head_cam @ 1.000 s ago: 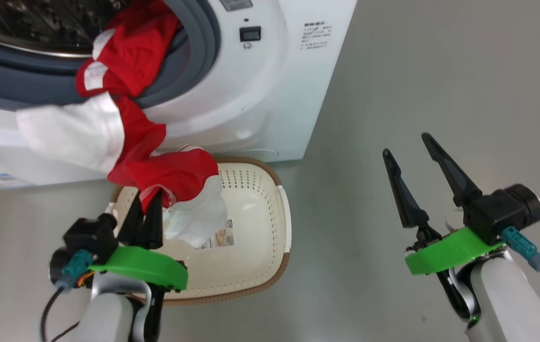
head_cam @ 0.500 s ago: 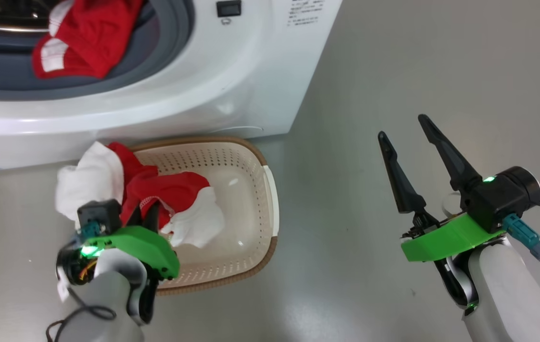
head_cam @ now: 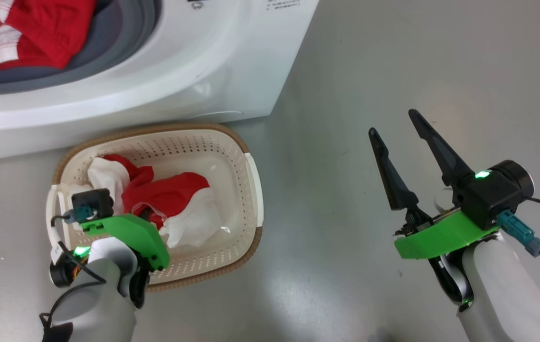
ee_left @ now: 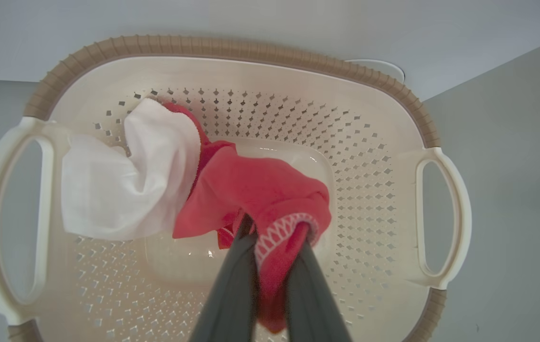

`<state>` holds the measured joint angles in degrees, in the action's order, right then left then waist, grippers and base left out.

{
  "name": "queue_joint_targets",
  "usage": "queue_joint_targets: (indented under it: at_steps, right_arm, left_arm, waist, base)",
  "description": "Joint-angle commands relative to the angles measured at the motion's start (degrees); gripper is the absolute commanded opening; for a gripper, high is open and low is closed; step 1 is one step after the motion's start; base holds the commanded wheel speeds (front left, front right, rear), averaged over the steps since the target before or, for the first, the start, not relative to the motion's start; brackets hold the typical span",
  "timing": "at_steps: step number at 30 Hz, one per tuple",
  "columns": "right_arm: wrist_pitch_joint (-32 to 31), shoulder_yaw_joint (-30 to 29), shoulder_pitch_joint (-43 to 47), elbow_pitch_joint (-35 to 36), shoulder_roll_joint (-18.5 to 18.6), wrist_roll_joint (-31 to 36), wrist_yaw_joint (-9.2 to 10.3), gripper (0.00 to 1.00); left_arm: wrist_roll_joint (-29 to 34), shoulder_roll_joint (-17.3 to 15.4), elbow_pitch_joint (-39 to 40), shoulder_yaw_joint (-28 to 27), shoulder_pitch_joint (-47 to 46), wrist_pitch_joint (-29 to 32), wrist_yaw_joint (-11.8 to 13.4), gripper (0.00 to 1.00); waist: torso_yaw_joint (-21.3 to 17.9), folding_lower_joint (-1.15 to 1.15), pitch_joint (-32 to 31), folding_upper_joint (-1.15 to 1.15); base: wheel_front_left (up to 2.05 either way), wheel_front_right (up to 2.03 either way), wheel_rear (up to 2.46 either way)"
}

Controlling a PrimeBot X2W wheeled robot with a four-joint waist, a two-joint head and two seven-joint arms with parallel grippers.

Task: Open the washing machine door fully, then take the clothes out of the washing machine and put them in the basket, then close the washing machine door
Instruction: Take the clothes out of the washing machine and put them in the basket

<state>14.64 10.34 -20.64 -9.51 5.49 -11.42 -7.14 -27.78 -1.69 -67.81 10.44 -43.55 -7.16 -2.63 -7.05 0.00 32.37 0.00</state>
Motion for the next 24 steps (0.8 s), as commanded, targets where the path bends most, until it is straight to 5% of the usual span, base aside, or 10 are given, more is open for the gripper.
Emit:
queue_joint_targets:
  at_steps: [1, 2, 4, 5, 6, 24]
  right_arm:
    - [0.36, 1.32, -0.57, 1.29, 0.02, -0.76, -0.35, 1.0]
    - [0.36, 1.35, -0.69, 1.28, -0.01, -0.77, -0.35, 1.0]
    - [0.36, 1.4, -0.96, 1.25, -0.06, -0.79, -0.35, 1.0]
    - [0.36, 1.37, -1.04, 1.22, -0.08, -0.81, -0.35, 1.0]
    - [0.36, 1.28, -1.11, 1.2, -0.12, -0.87, -0.35, 1.0]
    - [0.36, 0.02, 0.92, 0.69, 0.12, -0.57, -0.35, 1.0]
  left_arm:
    - [-0.73, -1.22, -0.8, -1.3, -0.33, -0.54, -0.26, 0.0]
    - [-0.97, -1.22, -1.5, -1.4, -0.67, -0.77, -0.07, 0.24]
    - [-0.98, -1.21, -2.47, -1.24, -1.24, -1.6, 0.49, 0.55]
    - [-1.18, -1.21, -2.84, -1.35, -1.42, -2.11, 0.73, 0.93]
    - [-1.27, -1.21, -3.22, -1.29, -1.51, -2.36, 0.78, 1.0]
    - [-3.21, -1.2, -2.79, 1.77, 0.76, -7.6, 0.15, 1.0]
  waist:
    - [-0.55, 0.0, 0.76, 0.0]
    - [-0.68, 0.0, 0.99, 0.0]
    - [-0.88, 0.0, 1.34, 0.0]
    - [-0.93, 0.0, 1.43, 0.0]
    - [-0.96, 0.0, 1.49, 0.0]
    - [1.48, 0.0, -4.11, 0.0]
  base:
    - [0.0, 0.0, 0.0]
    - [0.0, 0.0, 0.0]
    - [0.0, 0.0, 0.0]
    - [0.0, 0.0, 0.0]
    - [0.0, 0.0, 0.0]
    - [0.0, 0.0, 0.0]
